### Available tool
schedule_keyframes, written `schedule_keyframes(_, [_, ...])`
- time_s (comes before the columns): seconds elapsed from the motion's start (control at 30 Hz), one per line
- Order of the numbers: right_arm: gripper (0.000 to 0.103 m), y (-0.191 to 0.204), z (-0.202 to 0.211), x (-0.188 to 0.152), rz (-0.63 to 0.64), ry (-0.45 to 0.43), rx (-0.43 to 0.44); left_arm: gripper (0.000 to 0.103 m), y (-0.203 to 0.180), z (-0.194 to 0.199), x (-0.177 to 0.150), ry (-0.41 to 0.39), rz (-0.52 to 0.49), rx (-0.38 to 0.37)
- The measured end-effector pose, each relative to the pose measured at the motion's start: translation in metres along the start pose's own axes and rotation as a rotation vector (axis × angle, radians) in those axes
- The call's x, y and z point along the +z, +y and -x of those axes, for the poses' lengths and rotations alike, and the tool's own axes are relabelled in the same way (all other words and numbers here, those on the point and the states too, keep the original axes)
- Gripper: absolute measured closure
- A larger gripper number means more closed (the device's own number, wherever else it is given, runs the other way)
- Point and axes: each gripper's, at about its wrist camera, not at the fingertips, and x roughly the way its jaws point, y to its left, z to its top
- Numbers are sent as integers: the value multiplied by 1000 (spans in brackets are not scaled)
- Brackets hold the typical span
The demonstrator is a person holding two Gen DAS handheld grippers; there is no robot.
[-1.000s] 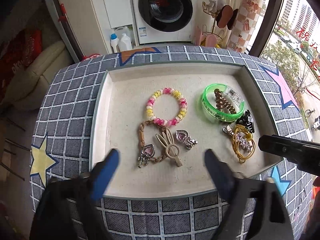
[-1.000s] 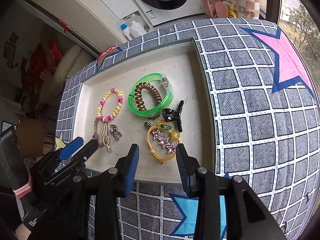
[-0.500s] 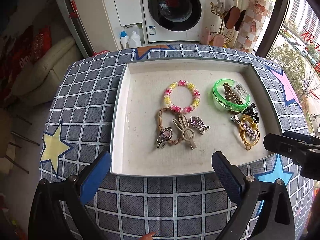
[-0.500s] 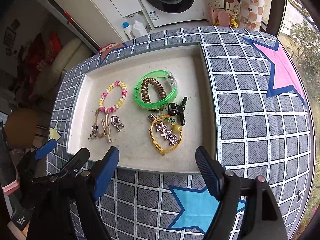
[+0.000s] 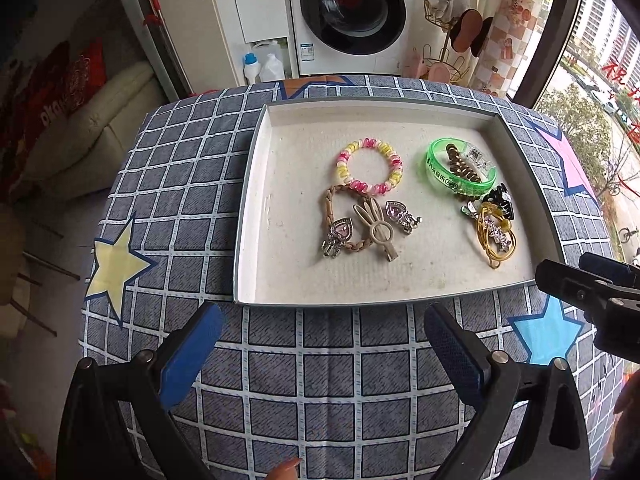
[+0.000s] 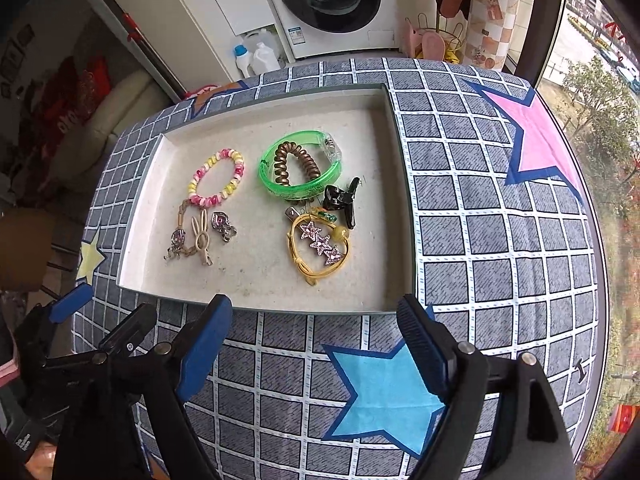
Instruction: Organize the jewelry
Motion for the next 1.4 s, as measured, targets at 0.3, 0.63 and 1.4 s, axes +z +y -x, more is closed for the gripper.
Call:
schedule_keyframes(0.3, [16,3,4,-23,29,-4,-48,0,13,8,-17,7,31,17])
schedule_keyframes(0.63, [16,8,9,-55,-3,53,-28,0,18,21,-47,28,13,15])
schedule_keyframes(1.4, [16,66,153,-142,-20,-208,-105,0,64,168,-119,-167,0,-14])
